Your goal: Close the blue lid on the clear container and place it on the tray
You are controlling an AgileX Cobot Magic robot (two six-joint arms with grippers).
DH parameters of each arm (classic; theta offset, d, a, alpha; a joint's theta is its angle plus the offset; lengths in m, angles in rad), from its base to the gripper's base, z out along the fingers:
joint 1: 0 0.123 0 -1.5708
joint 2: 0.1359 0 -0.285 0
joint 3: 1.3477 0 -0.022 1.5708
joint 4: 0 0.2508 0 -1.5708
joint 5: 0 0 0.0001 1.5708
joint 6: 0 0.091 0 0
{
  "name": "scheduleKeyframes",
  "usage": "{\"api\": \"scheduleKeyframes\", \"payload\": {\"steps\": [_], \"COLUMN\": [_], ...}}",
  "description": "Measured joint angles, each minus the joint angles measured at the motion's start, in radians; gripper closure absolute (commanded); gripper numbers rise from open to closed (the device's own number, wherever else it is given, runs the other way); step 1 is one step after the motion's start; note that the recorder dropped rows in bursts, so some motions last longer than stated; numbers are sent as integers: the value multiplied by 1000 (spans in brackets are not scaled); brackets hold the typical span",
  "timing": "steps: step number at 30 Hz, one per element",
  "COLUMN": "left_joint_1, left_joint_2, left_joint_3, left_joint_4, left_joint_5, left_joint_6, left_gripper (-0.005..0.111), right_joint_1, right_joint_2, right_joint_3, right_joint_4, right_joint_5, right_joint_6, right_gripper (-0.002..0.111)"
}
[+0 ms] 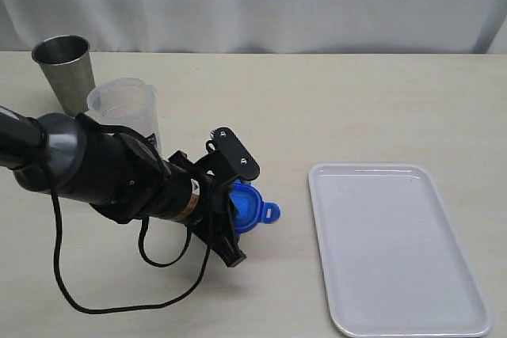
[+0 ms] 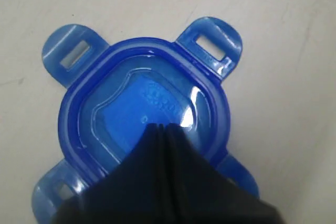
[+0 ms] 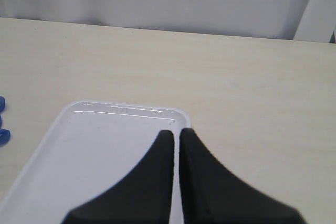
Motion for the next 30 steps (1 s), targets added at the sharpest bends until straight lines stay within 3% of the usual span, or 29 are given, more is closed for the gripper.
{"api": "scheduleKeyframes", "payload": {"steps": [6,12,25,26,30], "left_joint_1": [0,0,0,0,0], "left_joint_2": [-2,-10,-181,-183,-235], "left_joint_3": [10,30,250,252,250], "left_joint_4": [0,0,-46,-115,-301], "left_joint_5": [70,46,103,145,178], "left_joint_6": [55,81,97,95,97], "left_gripper": [107,107,106,104,71], "right_joint_1": [0,0,0,0,0], "right_joint_2": [0,0,0,0,0], "right_joint_3": [0,0,0,0,0], "right_joint_4": [0,0,0,0,0], "right_joint_5": [0,0,0,0,0], "right_joint_6": [0,0,0,0,0], "right_gripper": [104,104,104,104,104]}}
